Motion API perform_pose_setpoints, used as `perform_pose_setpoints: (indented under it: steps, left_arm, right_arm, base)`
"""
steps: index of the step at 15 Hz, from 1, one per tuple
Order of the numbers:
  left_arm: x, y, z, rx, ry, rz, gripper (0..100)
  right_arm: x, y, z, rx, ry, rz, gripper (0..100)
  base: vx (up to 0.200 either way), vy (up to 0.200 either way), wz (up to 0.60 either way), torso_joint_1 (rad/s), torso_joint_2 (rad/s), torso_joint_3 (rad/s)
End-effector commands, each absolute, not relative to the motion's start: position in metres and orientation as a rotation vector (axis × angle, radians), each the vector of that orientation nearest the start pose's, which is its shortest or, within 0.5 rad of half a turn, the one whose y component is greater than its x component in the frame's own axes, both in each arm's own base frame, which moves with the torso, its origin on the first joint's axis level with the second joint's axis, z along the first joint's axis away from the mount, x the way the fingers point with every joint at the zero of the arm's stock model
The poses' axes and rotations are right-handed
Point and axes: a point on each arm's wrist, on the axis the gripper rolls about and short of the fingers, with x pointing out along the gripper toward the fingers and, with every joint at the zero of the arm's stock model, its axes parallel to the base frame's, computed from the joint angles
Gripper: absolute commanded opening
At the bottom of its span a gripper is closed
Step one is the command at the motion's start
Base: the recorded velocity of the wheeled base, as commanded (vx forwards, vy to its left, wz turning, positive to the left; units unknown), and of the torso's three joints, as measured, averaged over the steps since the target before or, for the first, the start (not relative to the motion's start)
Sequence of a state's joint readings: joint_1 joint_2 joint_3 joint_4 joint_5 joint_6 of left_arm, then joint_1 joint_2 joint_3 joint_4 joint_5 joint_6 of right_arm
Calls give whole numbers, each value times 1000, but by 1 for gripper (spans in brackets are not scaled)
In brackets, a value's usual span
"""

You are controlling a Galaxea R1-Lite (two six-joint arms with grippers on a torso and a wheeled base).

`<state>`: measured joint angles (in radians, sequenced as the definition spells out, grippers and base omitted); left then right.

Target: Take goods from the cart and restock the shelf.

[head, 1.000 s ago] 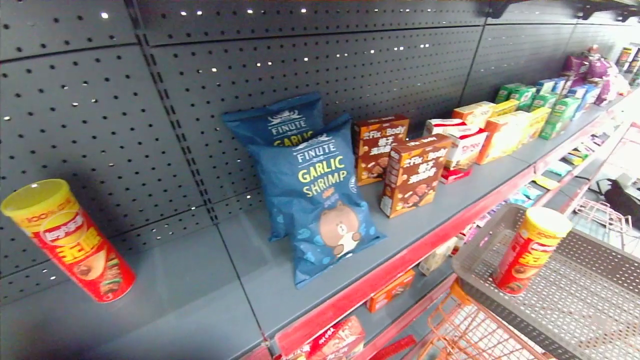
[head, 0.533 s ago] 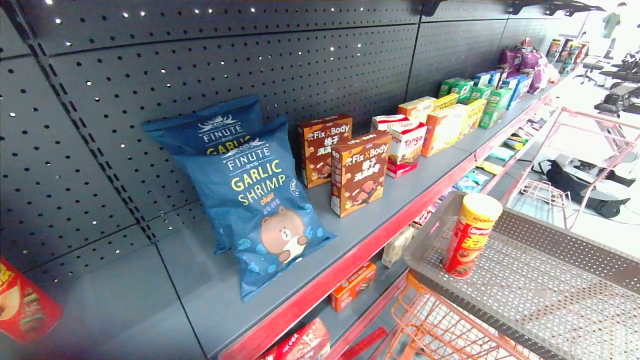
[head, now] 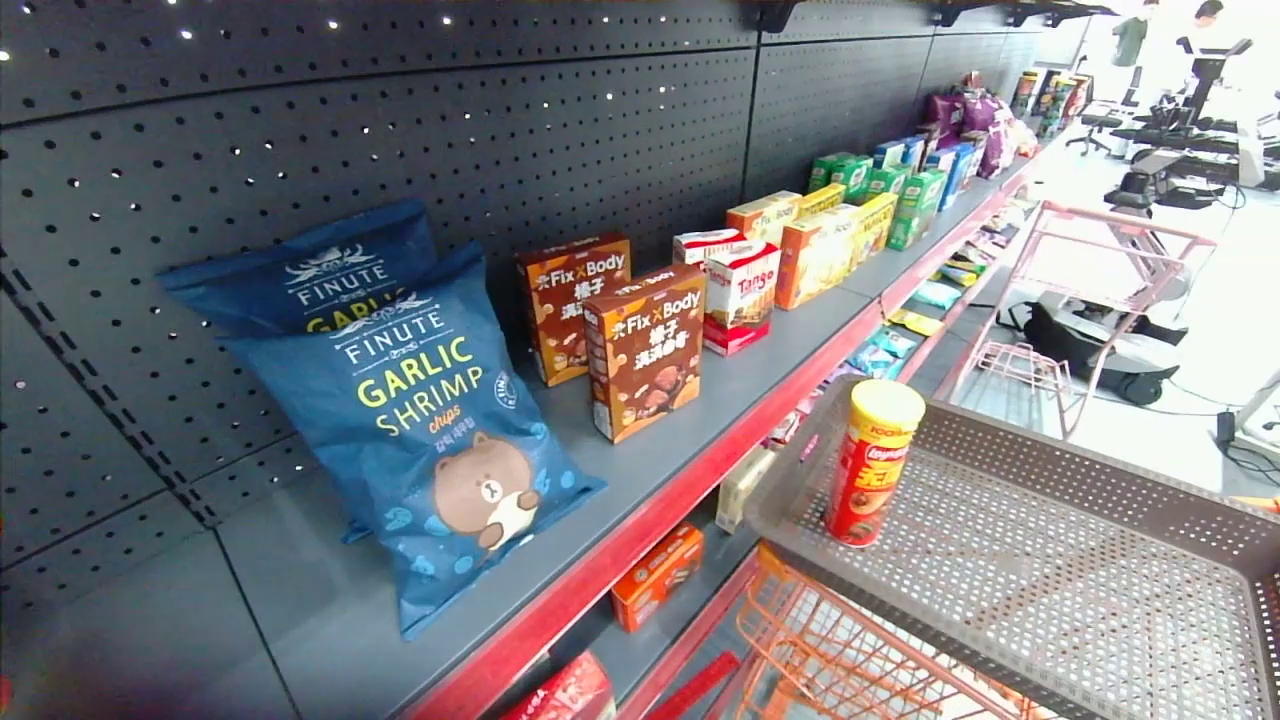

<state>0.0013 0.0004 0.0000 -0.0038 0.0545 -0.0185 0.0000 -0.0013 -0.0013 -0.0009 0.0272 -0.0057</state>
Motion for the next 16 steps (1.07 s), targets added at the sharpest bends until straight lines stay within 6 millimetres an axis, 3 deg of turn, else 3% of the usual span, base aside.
perform_pose_setpoints:
  steps: [1, 2, 3, 7, 9, 10, 11, 12, 16]
  left_arm:
    - [-23, 1, 76, -19, -5, 55, 100]
    - [-23, 1, 76, -20, -5, 57, 100]
    - [-23, 1, 76, -19, -5, 55, 100]
    - [-23, 1, 76, -19, -5, 57, 100]
    - [-23, 1, 76, -19, -5, 57, 100]
    - [-23, 1, 76, -19, -5, 57, 100]
    - [-23, 1, 76, -20, -5, 57, 100]
    - [-23, 1, 76, -19, -5, 55, 100]
    - [-23, 1, 76, -19, -5, 57, 100]
  right_arm:
    - [-28, 1, 94, -16, -63, 67, 100]
    - [-9, 3, 161, -14, 39, 94, 100]
    - [0, 3, 174, -6, 44, 98, 100]
    - [15, 6, 166, 15, 169, 296, 100]
    - [28, 6, 162, -15, 253, 238, 100]
    - [57, 7, 162, -15, 375, 180, 100]
    - [68, 8, 162, -12, 394, 180, 100]
    - [79, 9, 161, -18, 399, 187, 100]
    - [168, 13, 158, -82, 367, 93, 100]
  base:
    - [0, 0, 0, 0, 0, 0]
    - [0, 0, 0, 0, 0, 0]
    - [0, 0, 0, 0, 0, 0]
    - [0, 0, 0, 0, 0, 0]
    - [0, 0, 0, 0, 0, 0]
    - [0, 0, 0, 0, 0, 0]
    - [0, 0, 0, 0, 0, 0]
    - [0, 0, 0, 0, 0, 0]
    - [0, 0, 0, 0, 0, 0]
